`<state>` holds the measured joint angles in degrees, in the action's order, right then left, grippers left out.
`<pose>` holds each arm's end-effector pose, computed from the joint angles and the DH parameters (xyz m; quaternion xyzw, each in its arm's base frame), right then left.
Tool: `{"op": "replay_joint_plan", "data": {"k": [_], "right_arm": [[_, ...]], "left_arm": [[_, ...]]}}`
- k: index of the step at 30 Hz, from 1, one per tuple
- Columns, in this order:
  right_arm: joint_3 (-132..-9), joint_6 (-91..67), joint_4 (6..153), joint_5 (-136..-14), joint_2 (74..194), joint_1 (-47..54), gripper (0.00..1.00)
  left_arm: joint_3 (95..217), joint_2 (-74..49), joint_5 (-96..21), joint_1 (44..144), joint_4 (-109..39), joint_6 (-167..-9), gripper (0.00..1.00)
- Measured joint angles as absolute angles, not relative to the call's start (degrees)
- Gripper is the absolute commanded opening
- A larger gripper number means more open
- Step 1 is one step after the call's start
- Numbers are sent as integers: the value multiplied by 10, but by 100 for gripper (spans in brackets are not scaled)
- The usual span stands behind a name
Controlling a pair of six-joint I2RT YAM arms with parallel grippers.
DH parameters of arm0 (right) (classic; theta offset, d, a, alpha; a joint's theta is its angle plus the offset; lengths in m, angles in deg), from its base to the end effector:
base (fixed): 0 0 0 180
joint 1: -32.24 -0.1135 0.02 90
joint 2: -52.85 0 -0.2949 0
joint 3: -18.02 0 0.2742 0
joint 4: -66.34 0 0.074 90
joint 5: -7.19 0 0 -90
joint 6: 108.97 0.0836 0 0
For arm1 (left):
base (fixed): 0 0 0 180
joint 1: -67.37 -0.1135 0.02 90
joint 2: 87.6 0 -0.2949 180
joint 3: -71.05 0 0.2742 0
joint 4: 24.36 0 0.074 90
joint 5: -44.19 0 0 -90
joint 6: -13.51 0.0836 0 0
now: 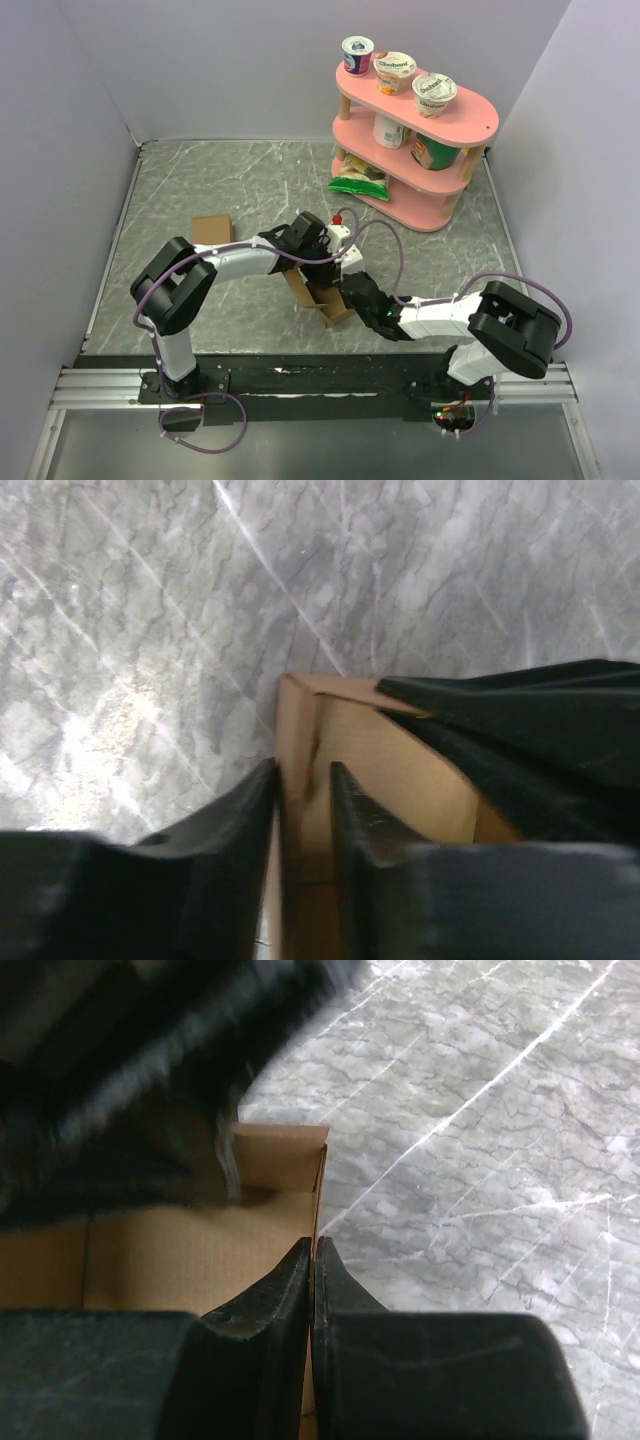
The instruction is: Fold the paper box
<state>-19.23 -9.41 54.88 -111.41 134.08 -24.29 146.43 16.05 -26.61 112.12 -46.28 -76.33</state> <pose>0.1970 0.2254 0.1353 -0.2297 0.8266 0.0725 0.5087 0.2853 -0.3216 0.1527 0.4066 0.8351 -0.2724 0.2511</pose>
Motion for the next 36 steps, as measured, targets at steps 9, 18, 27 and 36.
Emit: {"op": "replay_joint_plan", "data": {"k": [9, 18, 27, 36], "right_arm": [[-248, 13, 664, -1165, 1351, -259, 12], [-263, 140, 770, -1210, 1333, -254, 12], [-283, 260, 874, -1215, 1317, -222, 15], [-326, 346, 945, -1210, 1340, -214, 44]], "left_arm": [[1475, 160, -239, 1111, -450, -802, 75], [1491, 148, -194, 1083, -446, -819, 99], [1518, 81, -237, 1032, -419, -880, 96], [1494, -11, -330, 943, -345, -980, 96]]}}
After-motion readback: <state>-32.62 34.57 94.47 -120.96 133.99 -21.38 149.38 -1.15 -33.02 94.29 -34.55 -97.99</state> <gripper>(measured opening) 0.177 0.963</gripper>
